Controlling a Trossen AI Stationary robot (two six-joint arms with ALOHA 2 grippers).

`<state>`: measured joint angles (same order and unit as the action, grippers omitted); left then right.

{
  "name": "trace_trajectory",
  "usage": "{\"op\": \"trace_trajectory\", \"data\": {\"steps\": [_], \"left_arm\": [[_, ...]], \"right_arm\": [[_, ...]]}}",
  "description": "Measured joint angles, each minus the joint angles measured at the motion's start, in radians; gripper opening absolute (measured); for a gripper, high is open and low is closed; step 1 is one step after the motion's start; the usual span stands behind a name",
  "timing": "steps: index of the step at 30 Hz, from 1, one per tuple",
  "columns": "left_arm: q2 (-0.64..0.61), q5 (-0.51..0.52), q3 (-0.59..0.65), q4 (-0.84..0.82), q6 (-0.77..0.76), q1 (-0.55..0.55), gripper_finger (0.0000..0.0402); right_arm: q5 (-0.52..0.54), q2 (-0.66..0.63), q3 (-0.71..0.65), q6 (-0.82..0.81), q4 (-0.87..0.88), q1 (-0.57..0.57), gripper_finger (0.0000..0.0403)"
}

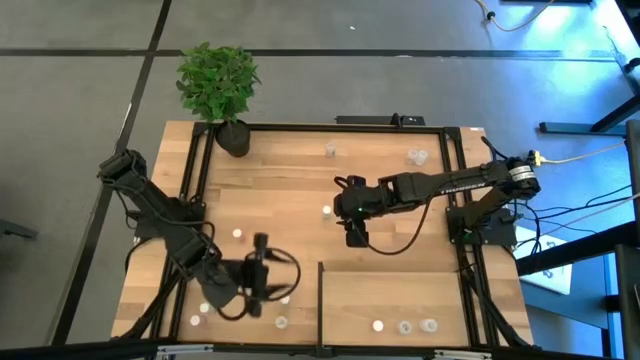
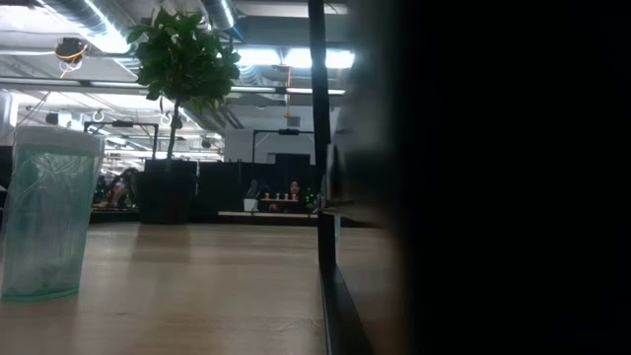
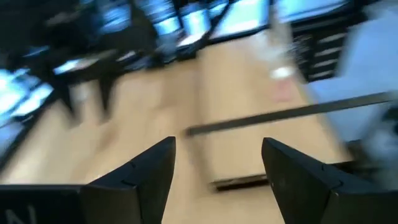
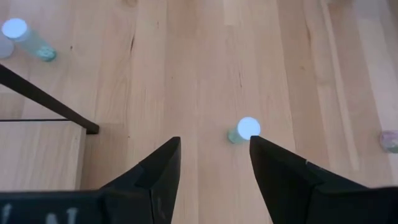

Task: Pick and place medicine bottles onto shelf by color
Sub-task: Put the top green pill bottle on the shelf

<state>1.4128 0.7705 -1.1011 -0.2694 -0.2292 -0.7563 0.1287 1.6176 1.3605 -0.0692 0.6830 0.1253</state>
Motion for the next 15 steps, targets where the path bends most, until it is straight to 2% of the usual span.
{"op": "trace_trajectory", "data": {"steps": [2,8,15], "left_arm": [[0.000,0.028,0.000,-0.058,-0.049,0.015,0.0232],[0.000,0.029,0.000,-0.158,-0.161,0.083,0.0232],[0.000,0.039,0.000,-0.173,-0.162,0.133,0.0232]], "right_arm": [[0.000,0.000,0.000,0.000,0.000,0.000,0.0194],[0.000,0.000,0.000,0.024,0.000,0.000,0.0194],[-0.010,0.027,0.002,0.130,0.003,-0.007,0.0194]]}}
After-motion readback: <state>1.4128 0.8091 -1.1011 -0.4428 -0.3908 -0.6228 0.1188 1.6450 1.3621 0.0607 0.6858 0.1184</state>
